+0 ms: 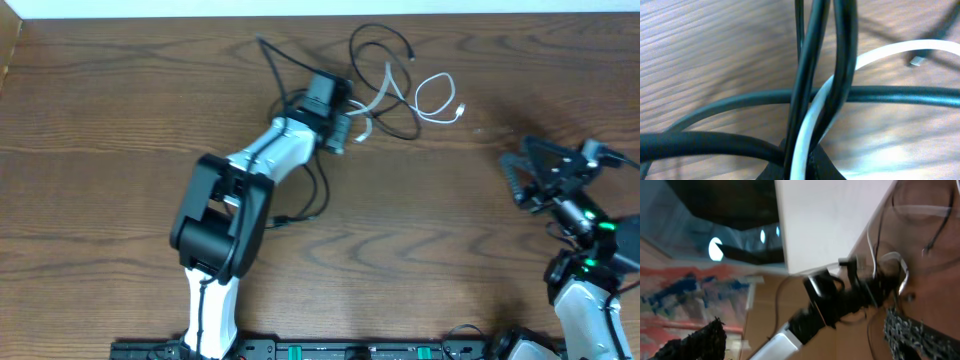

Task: Untangle cables
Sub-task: 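Move the right gripper left toward the left gripper's cable bundle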

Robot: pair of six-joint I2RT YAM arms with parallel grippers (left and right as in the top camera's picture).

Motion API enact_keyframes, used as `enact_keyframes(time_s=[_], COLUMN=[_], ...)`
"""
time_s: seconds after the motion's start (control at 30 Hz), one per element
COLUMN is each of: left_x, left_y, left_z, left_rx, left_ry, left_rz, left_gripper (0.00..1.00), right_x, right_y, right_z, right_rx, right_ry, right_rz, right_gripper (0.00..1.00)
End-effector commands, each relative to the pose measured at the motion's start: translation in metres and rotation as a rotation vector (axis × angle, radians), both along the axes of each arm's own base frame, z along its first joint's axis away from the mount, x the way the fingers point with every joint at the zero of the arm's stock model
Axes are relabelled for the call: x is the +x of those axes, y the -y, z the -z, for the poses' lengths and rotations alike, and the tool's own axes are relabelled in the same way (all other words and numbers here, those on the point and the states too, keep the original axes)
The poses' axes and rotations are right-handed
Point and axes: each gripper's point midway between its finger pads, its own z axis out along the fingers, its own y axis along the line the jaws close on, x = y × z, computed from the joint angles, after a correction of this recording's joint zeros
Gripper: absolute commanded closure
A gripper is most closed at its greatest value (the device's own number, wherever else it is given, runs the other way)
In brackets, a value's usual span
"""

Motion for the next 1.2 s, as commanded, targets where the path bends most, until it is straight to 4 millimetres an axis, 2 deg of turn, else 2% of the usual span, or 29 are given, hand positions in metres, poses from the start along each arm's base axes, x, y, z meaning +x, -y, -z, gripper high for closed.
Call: enact_keyframes(time_s=[0.0,0.2,0.4,0.57,1.17], left_x=[-0.013,-0.029,-0.045,-0.059,-0.104], left_y=[0.038,0.080,0.108,0.127,0.174], left_z=[-0.017,-0.048,-0.067,-0.071,-0.070], left_rx=[-0.028,-0.071,-0.101,-0.111,-0.117], left_ry=[0.038,0.102,0.135,0.143,0.133], left_rz=[0.090,0.170,0.223,0.267,0.390], left_gripper=[0.92,0.93,0.92,0.92,0.92], right_x=[0.003,0.006,0.009,0.011,0.032], right_y=[-0.018,-0.034,-0.045,-0.051,-0.029], right_z=[0.009,0.031,0.040,0.047,0.050], right_rx=[-0.111,-0.207,-0.259,-0.302,-0.367], right_ry=[0.059,0.070,0.100,0.128,0.137], right_rz=[-0.044,-0.073,-0.099,-0.117,0.047], right_gripper=[0.01,0.01,0.01,0.01,0.01])
